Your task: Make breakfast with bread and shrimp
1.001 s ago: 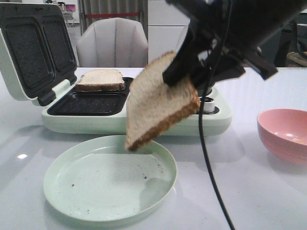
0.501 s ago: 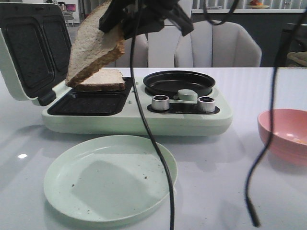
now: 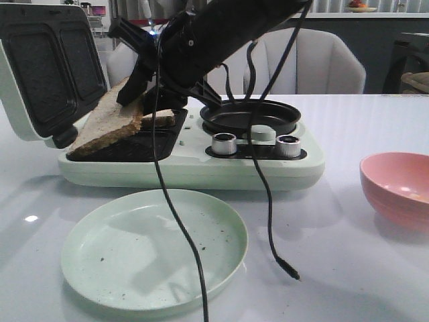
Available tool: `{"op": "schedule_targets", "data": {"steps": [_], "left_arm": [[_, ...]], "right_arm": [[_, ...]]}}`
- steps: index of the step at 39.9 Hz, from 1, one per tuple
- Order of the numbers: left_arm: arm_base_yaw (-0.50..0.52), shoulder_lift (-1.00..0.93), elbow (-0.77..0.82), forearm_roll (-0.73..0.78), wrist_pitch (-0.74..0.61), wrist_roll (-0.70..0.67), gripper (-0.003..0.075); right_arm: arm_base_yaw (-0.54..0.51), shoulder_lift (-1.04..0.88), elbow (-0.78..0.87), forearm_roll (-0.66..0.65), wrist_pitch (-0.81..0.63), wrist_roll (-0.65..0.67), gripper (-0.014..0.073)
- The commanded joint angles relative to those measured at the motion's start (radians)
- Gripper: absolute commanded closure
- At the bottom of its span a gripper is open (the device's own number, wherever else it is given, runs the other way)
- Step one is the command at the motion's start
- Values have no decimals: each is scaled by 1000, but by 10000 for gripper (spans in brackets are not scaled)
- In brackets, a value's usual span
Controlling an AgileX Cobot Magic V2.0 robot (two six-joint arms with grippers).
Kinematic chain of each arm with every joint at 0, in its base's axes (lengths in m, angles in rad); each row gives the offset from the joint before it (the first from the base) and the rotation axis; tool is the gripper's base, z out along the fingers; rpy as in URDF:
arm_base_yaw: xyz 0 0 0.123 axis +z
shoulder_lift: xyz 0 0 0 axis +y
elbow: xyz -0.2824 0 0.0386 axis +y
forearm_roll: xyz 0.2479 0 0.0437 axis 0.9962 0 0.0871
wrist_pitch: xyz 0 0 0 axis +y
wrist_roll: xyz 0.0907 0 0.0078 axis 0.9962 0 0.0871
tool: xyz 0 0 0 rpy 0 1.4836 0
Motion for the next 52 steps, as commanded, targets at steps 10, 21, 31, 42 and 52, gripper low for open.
{"op": "schedule_targets", "data": {"steps": [10,21,31,42,52], "left_arm": [[-8,2,-25,24,-75,-2,318],[-8,2,-25,24,-75,-2,318],[-8,2,-25,24,-75,-2,318],[-8,2,-25,24,-74,-2,318],[-8,2,-25,31,-74,-2,318]], "right_arm": [[-50,-78,-41,34,53,-13,15],[-80,-224,-41,-142,183,-14,15],[-78,-423,-24,-344,303,12,21],[-78,-677,144,-559,321,113,99],[-79,-901,363,-737,285,224,99]]}}
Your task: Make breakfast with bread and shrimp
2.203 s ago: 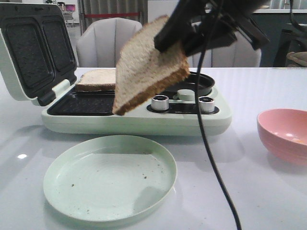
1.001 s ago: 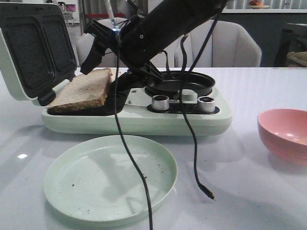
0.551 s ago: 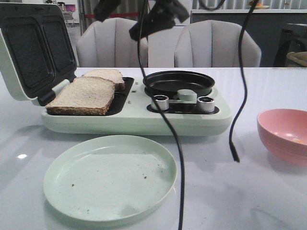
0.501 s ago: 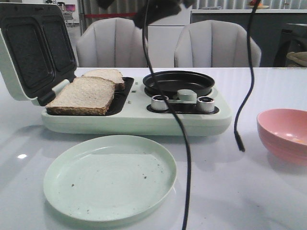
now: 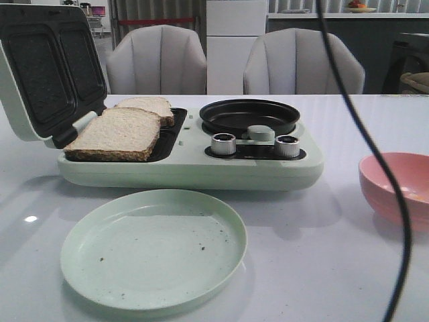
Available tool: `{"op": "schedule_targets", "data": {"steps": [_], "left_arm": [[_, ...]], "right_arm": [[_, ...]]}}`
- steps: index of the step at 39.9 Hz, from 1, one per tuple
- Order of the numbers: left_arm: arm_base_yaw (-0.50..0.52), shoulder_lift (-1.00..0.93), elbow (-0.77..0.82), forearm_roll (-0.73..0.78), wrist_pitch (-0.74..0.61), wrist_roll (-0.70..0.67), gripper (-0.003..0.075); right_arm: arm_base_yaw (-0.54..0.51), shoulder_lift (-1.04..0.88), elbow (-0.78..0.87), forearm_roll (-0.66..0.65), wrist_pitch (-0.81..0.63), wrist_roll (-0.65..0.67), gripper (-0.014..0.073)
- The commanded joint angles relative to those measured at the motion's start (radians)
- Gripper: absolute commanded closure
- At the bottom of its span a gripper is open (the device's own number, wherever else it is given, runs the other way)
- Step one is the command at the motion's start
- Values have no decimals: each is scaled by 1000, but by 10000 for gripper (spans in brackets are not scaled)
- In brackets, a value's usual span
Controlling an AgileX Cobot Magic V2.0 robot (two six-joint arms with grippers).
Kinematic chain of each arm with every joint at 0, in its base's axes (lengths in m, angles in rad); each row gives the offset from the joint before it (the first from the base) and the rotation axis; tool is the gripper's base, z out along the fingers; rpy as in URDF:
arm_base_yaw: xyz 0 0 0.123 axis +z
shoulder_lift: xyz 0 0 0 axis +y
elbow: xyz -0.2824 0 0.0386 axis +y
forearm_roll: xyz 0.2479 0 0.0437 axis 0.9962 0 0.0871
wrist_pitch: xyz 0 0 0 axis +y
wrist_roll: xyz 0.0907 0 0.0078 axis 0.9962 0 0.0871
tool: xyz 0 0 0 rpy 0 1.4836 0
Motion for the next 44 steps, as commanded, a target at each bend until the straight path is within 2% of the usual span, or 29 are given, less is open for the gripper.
{"op": "schedule_targets", "data": {"steps": [1,11,21,27,31,39,44], "left_arm": [[-8,2,-25,29,-74,-2,318],[-8,2,-25,29,-74,-2,318],[-8,2,-25,31,-74,-2,318],[-8,8,-27,31,-71,-2,318],[-8,33,-55,43,-25,-2,318],[-8,153,-137,120,161,-2,320],[18,240,-191,130,214,-12,384]], "right_arm": [[-3,-107,50,-61,-71,54,99],[-3,-275,241,-213,-75,190,99],[-3,-403,426,-218,-115,191,99],[-3,-433,463,-218,-124,191,99],[-3,-432,463,-218,-103,191,99],[-3,-430,463,-217,-88,191,99],[-3,-430,463,-217,-88,191,99]]}}
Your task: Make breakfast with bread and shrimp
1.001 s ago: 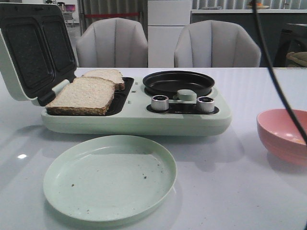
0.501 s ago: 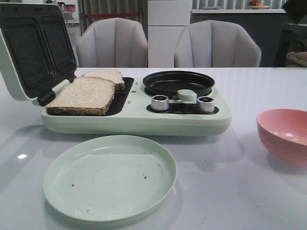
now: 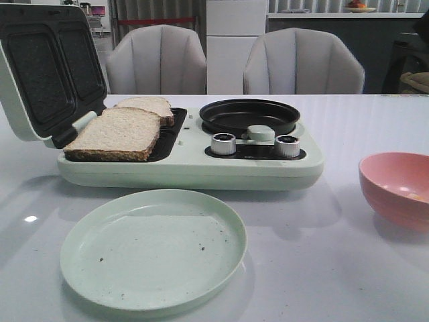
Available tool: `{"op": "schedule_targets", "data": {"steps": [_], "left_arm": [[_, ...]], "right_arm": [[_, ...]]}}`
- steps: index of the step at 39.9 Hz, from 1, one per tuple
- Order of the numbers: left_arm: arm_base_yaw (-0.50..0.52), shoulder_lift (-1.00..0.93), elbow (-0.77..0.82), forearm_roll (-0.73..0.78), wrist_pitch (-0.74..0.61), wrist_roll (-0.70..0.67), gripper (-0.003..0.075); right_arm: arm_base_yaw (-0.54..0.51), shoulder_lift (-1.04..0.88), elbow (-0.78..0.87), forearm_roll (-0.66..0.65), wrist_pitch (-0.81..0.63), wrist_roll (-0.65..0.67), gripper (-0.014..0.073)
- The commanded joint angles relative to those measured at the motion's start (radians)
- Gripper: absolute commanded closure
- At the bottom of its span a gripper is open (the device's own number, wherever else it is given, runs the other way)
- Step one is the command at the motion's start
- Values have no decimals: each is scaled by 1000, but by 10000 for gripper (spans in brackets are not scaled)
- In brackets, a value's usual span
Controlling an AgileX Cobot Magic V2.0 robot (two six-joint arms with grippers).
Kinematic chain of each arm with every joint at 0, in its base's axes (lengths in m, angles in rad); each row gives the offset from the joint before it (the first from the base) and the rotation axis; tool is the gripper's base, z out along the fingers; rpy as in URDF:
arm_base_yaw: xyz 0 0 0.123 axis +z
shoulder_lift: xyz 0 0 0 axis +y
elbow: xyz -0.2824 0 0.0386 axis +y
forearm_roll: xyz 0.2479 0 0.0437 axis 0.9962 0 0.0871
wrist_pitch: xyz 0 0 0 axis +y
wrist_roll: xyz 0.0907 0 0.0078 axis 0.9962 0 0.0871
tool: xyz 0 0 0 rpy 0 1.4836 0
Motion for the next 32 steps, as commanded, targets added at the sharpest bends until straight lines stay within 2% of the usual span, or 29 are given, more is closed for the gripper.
{"op": "schedule_targets", "data": {"steps": [1,6,12,17,32], "left_arm": [[21,60,-67,40,-11,-12,401],[95,139,-113,35,-9,-12,515],[233,205,-154,2,-7,4,622],[367,245,-182,-90,-12,98,618],[878,355,-207,-446,-127,455,618]], "right_arm": [[-3,-11,-23,-4,-49,3,99],[-3,-11,-23,-4,-49,3,99],[-3,-11,-23,-4,-49,3,99],[-3,-11,-23,-4,-49,3,99],[-3,-11,-23,-4,-49,3,99]]}}
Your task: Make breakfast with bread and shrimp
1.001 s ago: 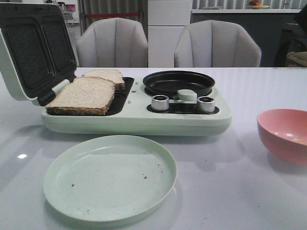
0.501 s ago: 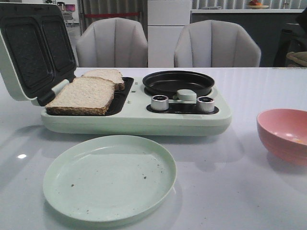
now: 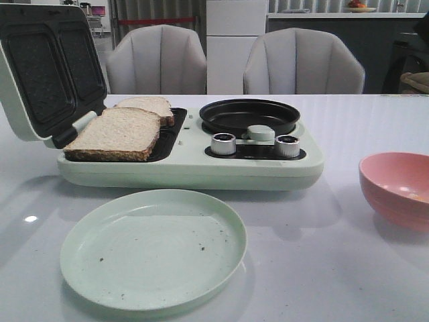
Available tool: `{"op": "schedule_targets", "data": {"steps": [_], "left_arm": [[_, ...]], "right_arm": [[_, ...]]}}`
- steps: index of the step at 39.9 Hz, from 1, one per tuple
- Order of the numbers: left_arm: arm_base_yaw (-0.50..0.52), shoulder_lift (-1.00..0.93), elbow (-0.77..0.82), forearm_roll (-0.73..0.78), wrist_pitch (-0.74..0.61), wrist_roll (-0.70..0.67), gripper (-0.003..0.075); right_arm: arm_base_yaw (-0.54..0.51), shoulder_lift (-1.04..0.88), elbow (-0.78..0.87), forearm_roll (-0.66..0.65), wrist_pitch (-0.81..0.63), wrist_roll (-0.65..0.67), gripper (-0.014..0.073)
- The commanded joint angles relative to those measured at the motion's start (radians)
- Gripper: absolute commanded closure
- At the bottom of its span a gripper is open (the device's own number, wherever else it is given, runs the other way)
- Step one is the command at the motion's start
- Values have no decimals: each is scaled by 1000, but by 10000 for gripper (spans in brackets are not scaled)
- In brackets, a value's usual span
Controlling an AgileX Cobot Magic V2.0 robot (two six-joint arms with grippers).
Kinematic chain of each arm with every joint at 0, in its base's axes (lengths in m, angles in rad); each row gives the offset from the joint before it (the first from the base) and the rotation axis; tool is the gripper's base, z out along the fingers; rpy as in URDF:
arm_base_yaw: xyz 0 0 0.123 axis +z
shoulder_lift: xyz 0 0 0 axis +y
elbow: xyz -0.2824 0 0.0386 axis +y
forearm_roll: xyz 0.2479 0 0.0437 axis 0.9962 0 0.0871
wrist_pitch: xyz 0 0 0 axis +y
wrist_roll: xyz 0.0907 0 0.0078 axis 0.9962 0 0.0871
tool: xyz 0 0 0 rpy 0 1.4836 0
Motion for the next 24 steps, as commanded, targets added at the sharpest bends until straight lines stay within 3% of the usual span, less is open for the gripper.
{"op": "schedule_targets", "data": {"steps": [1,14,24], "left_arm": [[120,22,-36,-103,-90,99,618],[439,216,-40,-552,-225,392,618],[488,401,-174,-775,-232,503,618]], "right_arm": [[-3,-11,-24,-4,-53,3,99],[-3,-11,-24,-4,-53,3,99],[-3,-11,-24,-4,-53,3,99]]}}
